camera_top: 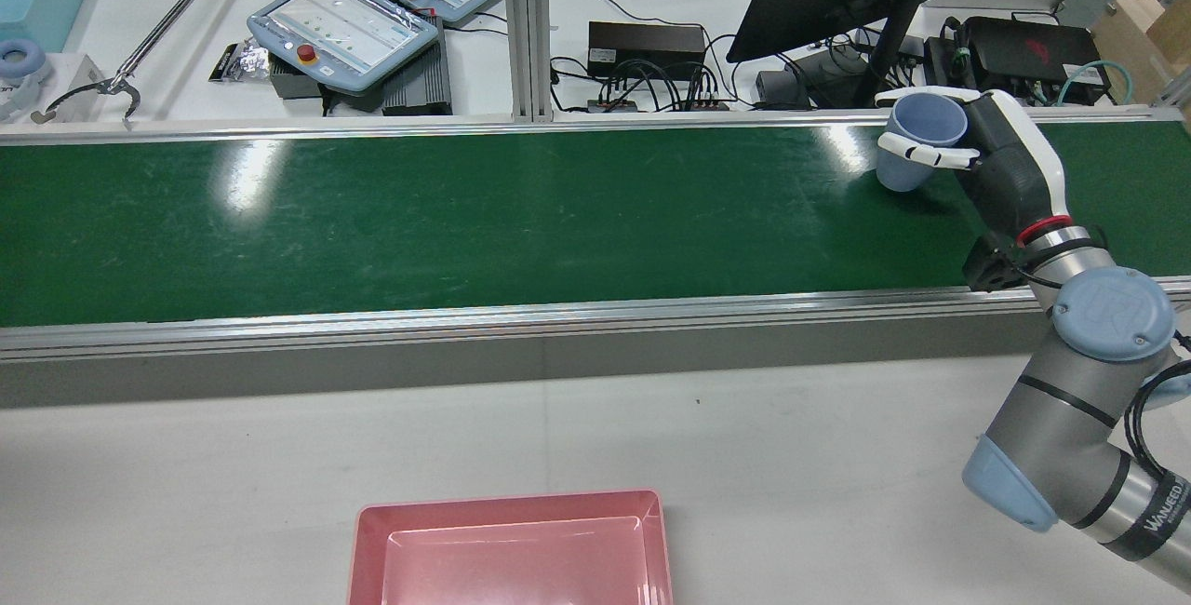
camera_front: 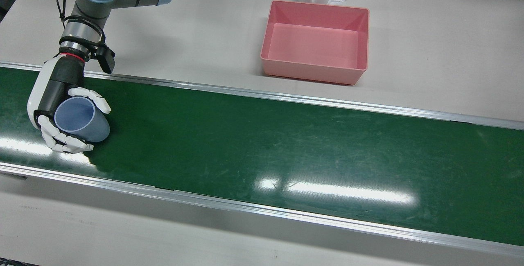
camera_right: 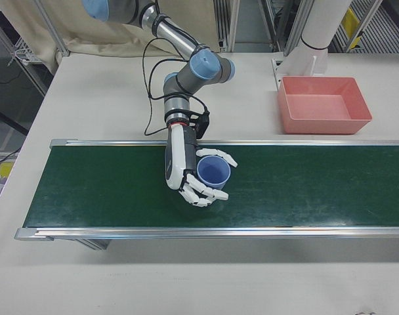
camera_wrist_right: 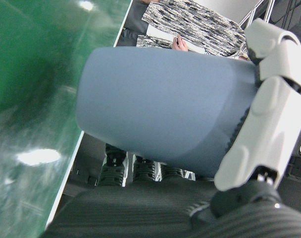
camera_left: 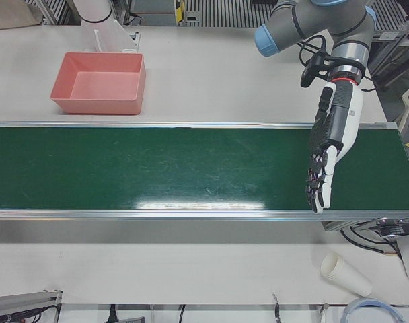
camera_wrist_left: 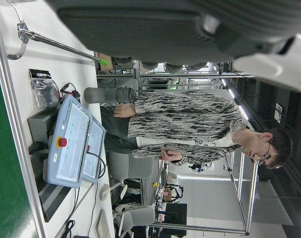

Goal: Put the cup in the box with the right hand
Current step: 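Lift the cup with the right hand and carry it over the pink tray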

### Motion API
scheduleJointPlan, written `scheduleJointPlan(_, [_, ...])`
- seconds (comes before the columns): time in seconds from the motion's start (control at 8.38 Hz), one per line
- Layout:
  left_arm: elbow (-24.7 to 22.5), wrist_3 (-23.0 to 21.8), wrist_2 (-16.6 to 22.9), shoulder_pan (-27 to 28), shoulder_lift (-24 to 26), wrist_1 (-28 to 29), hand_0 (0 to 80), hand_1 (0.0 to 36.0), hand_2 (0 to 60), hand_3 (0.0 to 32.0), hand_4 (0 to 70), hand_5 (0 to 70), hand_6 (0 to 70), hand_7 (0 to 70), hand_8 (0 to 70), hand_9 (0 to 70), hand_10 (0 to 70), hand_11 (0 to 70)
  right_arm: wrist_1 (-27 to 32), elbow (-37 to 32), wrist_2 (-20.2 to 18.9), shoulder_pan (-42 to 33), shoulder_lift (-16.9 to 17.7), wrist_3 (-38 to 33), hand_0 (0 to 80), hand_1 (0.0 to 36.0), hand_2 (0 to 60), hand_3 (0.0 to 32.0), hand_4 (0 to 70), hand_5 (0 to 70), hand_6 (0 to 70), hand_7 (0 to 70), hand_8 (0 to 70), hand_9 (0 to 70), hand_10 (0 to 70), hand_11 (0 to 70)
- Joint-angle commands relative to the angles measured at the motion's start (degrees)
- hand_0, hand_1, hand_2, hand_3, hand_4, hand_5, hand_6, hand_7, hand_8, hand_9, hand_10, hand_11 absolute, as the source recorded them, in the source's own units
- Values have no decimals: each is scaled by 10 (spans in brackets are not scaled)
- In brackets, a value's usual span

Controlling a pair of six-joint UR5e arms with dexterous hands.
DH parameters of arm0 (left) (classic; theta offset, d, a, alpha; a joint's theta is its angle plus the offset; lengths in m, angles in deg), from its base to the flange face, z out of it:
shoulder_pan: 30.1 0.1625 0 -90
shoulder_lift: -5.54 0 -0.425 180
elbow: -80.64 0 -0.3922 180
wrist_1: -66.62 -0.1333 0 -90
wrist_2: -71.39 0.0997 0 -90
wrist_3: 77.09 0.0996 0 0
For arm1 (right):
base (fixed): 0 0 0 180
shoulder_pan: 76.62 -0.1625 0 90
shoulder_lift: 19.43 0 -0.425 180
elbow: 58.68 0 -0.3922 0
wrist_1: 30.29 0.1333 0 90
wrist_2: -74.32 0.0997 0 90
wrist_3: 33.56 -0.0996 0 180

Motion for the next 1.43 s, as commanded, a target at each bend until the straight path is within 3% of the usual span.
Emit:
scheduleJointPlan(0.0, [0,0,0,1,0,0,0,0,0,0,0,0,0,0,0,0,0,0,-1,14,-2,-33,1,8,497,360,600,0,348,172,398,700,629,700,514,700])
scheduleJointPlan(0.24, [0,0,0,1,0,0,0,0,0,0,0,0,0,0,0,0,0,0,-1,98,-6,-17,2,24,493,325,600,0,312,161,373,700,599,700,495,700])
scheduleJointPlan(0.48, [-1,0,0,1,0,0,0,0,0,0,0,0,0,0,0,0,0,0,-1,207,-3,72,-9,102,496,297,600,0,378,153,376,700,596,700,495,700])
scheduleJointPlan(0.72, [0,0,0,1,0,0,0,0,0,0,0,0,0,0,0,0,0,0,-1,271,4,181,-28,179,503,295,600,0,409,150,374,700,589,700,485,693])
scheduleJointPlan(0.84, [0,0,0,0,0,0,0,0,0,0,0,0,0,0,0,0,0,0,-1,289,17,243,-42,228,507,296,600,0,416,150,373,700,586,700,479,684])
scheduleJointPlan(1.07, [0,0,0,1,0,0,0,0,0,0,0,0,0,0,0,0,0,0,6,294,99,389,-67,309,505,273,600,0,385,140,346,700,551,700,442,630])
scheduleJointPlan(1.19, [0,0,0,0,0,0,0,0,0,0,0,0,0,0,0,0,0,0,21,291,116,440,-79,343,493,198,372,0,324,111,282,700,460,700,350,502])
scheduleJointPlan(1.31, [0,0,0,1,0,0,0,0,0,0,0,0,0,0,0,0,0,0,55,292,129,476,-73,366,488,136,80,0,206,81,204,700,322,546,224,334])
